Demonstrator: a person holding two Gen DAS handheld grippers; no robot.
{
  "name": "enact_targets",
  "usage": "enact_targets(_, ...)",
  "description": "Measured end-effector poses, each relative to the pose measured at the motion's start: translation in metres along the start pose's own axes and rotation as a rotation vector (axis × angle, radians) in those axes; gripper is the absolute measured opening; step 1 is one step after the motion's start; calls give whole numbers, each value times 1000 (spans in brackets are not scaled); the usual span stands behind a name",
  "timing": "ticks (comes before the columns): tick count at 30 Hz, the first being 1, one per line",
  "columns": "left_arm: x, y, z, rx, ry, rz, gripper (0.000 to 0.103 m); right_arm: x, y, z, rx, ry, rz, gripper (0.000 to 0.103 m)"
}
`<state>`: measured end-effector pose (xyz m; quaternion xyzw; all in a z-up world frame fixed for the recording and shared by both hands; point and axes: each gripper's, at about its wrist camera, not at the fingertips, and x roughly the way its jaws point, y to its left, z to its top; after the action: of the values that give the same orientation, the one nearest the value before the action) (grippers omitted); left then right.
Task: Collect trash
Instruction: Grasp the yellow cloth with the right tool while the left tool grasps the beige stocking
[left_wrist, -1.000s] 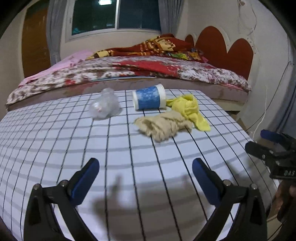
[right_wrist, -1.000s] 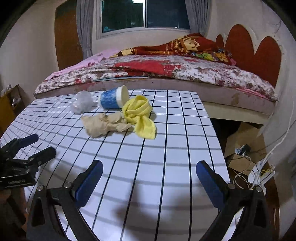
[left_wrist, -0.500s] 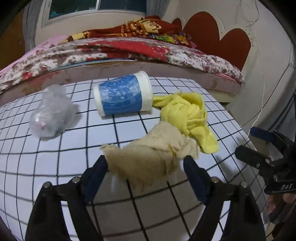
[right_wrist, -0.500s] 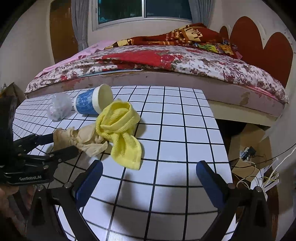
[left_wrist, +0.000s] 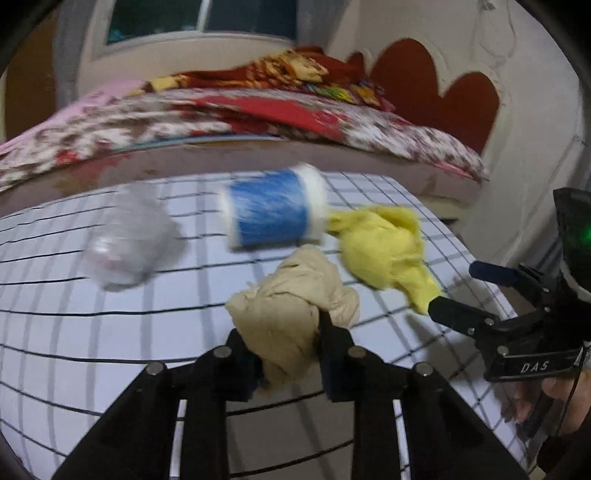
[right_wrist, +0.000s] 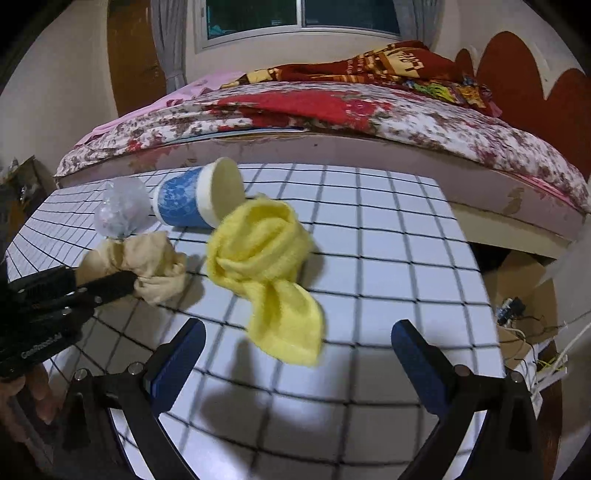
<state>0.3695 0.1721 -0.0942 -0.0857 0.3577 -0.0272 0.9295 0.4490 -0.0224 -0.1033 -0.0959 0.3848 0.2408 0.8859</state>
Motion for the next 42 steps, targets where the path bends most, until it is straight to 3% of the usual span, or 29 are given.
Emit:
enact_targets(5,1,17,6,-18,-8,73,27,27,18,22,-4,14,3,100)
enact_targets(8,6,19,7,-15,4,75,27,45,20,32,15,54,9,72)
enact_targets(10,7,17,6,-9,7,69,27,51,20,34,32,78,31,40)
enact_targets(12,4,14,3,3,1,66,27,46,20,32,28,65,28,31)
enact_targets(26,-48,-33,-26,86,-75,52,27,-53,-12,-25,55,-62,2,29)
enact_targets(42,-110,-105,-71,147,-134,3,27,-172,-21,-102,36,-177,-53,29)
